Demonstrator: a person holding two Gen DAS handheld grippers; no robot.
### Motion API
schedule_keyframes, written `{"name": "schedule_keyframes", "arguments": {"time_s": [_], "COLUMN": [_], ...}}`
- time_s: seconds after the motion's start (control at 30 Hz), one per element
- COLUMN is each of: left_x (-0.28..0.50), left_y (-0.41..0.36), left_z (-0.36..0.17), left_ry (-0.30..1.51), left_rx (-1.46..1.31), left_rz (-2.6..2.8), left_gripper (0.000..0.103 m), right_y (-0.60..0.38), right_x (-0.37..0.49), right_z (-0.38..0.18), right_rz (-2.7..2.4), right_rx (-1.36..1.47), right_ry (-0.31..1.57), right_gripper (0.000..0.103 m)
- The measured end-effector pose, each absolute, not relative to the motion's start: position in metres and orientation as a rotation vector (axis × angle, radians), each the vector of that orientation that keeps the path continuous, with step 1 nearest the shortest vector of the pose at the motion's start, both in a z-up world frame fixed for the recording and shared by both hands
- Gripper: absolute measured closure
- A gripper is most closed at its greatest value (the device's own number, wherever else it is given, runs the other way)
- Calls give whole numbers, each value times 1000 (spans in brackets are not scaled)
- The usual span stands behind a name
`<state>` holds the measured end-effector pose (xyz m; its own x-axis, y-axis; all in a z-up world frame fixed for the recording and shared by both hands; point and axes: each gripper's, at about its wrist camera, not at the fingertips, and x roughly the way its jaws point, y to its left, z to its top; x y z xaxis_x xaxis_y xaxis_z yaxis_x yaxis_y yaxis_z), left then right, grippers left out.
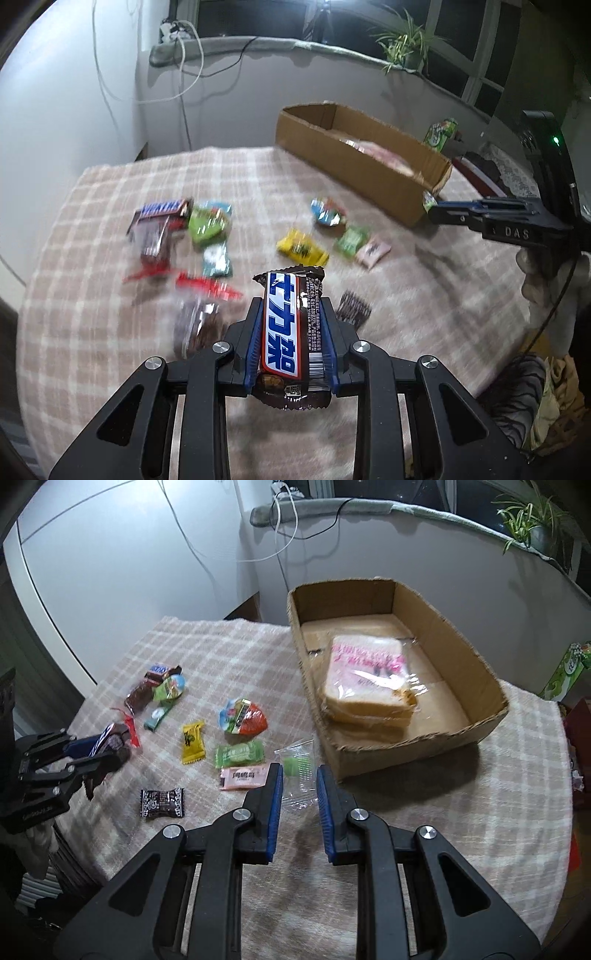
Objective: Organize snacks
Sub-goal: 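Drop the Snickers bar into the box with the left gripper while the right drops the green candy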
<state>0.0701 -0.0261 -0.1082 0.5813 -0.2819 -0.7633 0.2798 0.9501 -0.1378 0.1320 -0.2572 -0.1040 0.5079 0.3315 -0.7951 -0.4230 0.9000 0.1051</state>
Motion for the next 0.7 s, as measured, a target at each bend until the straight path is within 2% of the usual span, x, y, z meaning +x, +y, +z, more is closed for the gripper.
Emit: {"name": "schedule_keyframes", "arguments": {"time_s": [0.33,0.7], "left_x": [125,193], "left_y": [-49,-83], "left_z": [-79,-70], "left_ry": [821,818], "left_rx": [-12,5], "left_rz": [-373,-396], "left_gripper": [76,77], "right_y": [-286,-313], "right_x": [153,195], "right_z": [-83,-84], "right_rz": [398,338], "right_rx": [-84,-62], "right_ry": [898,906], "right_gripper": [84,84]}}
